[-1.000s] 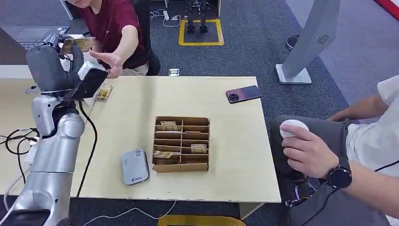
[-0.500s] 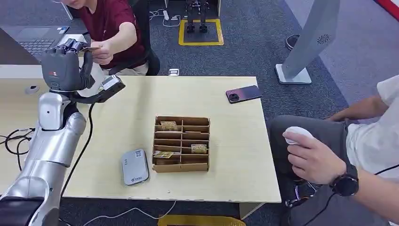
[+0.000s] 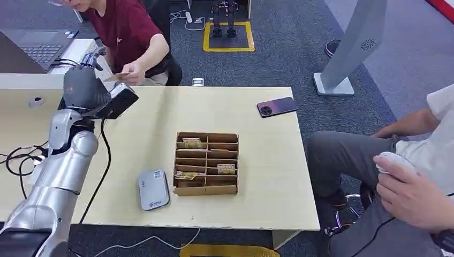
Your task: Pass the card to the sensor for recognition and then transmit it.
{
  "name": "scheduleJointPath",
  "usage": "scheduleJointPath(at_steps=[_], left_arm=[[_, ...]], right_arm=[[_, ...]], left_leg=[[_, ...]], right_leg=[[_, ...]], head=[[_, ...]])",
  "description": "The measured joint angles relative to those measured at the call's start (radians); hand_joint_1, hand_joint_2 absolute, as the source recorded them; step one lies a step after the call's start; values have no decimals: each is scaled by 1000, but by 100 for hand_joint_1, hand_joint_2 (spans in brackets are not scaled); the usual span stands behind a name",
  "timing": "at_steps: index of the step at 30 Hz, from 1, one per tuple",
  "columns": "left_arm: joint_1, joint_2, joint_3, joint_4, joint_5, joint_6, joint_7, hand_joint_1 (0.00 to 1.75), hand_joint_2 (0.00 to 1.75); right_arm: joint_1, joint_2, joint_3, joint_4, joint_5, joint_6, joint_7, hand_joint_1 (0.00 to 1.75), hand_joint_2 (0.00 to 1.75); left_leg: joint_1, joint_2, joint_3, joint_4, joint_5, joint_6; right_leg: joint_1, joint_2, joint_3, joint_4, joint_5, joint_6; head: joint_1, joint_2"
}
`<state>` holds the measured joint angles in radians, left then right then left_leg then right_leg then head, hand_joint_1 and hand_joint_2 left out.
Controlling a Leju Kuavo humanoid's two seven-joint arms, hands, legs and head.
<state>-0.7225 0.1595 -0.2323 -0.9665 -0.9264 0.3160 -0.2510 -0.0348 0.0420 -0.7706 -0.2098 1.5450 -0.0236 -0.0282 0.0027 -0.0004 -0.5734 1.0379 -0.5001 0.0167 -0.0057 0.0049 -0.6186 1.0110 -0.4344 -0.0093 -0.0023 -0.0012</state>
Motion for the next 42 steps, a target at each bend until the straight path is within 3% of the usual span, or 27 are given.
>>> scheduleJointPath(at_steps=[8, 13, 19, 22, 26, 30, 36, 39, 42], left_arm=[[69, 14, 0, -135, 79, -72, -10, 0, 175], [197, 34, -19, -341, 185, -247, -19, 0, 175], [281, 51, -45, -481, 200, -276, -14, 0, 175], [332, 77, -91, -552, 164, -316, -69, 0, 175], [443, 103, -250, -666, 28, -270, -90, 0, 175], [481, 123, -373, -721, 13, -235, -71, 0, 175], [482, 175, -460, -738, 63, -271, -86, 0, 175], [488, 185, -472, -735, 66, -248, -93, 0, 175], [504, 190, -487, -729, -30, -192, -67, 0, 175]], right_arm=[[7, 0, -6, 0, -10, 2, 8, 0, 0], [13, 0, -29, 0, -31, -2, 8, 0, 0], [16, 1, -45, 0, -34, -3, 8, 0, 0], [19, 4, -57, 0, -40, 3, 18, 0, 0], [24, 10, -76, 0, -42, 10, 31, 0, 0], [23, 16, -88, 0, -39, 11, 37, 0, 0], [20, 17, -106, -1, -38, 10, 39, 0, 0], [17, 18, -114, -2, -42, 7, 40, 0, 0], [14, 21, -125, -2, -42, 7, 45, 0, 0]], left_leg=[[0, 0, 0, 0, 0, 0], [0, 1, 0, 0, -1, 0], [0, 0, -1, 0, -1, 0], [0, 1, 0, 0, -1, 0], [0, 0, -1, 0, -1, 0], [0, 0, -1, 0, -2, 0], [0, 0, -1, -1, -1, 0], [0, 0, -1, -1, -1, 0], [0, 0, -1, -1, -1, 0]], right_leg=[[0, 0, 0, 0, 0, 0], [0, 1, 0, 0, 0, 0], [0, 0, -1, 0, -1, 1], [0, 1, -1, 0, -1, 1], [0, 0, -1, -1, -1, 1], [0, 0, -1, -1, -1, 1], [0, 0, -1, -1, -1, 1], [0, 0, -1, -1, -1, 1], [0, 0, -1, -1, -1, 1]], head=[[0, 0], [0, 0], [0, 0], [0, 0], [0, 0], [0, 0], [0, 0], [0, 0], [0, 0]])
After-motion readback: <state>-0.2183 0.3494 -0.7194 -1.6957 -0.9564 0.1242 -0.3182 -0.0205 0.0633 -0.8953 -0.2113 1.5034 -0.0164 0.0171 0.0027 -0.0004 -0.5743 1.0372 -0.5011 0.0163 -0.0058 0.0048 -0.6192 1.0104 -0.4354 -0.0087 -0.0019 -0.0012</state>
